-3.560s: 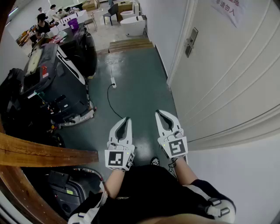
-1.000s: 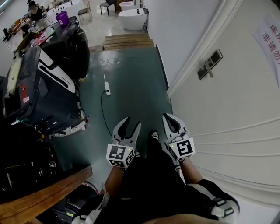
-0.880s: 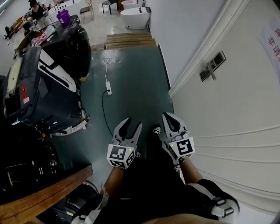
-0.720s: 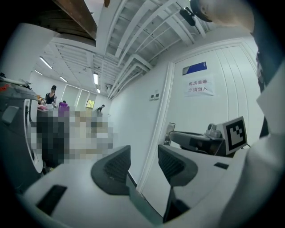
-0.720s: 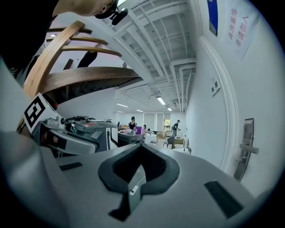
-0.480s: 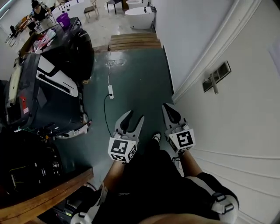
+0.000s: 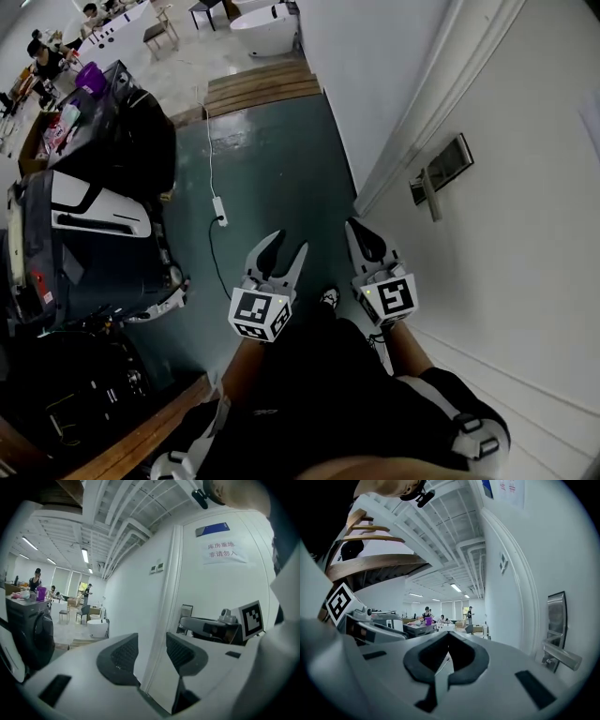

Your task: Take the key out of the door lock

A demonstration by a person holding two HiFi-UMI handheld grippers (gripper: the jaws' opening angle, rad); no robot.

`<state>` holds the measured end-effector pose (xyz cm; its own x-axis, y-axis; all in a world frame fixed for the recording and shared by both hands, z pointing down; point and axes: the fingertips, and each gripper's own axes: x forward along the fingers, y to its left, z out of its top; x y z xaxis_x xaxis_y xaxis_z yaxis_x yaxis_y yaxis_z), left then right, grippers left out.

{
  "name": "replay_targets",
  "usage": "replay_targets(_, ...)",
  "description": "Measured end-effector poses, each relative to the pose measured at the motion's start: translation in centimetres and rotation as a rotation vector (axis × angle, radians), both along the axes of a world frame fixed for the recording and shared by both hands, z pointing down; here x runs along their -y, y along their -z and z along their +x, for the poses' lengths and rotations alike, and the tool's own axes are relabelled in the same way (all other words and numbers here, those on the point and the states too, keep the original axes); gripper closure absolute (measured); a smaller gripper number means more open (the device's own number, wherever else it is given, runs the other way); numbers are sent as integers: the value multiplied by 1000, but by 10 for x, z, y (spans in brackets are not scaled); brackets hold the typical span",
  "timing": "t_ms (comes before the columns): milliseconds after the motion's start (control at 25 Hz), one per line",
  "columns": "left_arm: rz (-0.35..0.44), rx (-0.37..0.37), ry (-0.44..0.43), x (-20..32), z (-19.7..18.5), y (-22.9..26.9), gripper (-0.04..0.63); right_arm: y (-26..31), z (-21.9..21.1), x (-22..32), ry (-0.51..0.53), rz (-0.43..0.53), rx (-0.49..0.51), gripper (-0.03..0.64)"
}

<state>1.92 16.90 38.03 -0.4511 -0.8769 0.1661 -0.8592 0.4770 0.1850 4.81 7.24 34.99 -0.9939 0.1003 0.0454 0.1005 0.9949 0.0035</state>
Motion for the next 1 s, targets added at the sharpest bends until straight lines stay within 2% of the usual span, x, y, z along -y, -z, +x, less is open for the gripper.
replay_targets(240, -41, -14, -71, 53, -9, -9, 411, -7, -4, 42, -43, -43, 11, 609)
replay_targets(480, -10, -94, -142, 92, -26, -19, 411, -17, -9, 70, -104, -73, -36, 609)
replay_targets(600, -18, -91, -189, 113, -42, -25, 411, -17, -15, 87, -157, -66, -5, 609)
replay_targets(800, -2, -111, -325, 164, -56, -28, 411, -20, -23, 122, -278, -64, -15, 609)
replay_targets(1000, 3, -166, -492, 210, -72, -33, 411, -21, -40, 144, -403, -68, -60, 609)
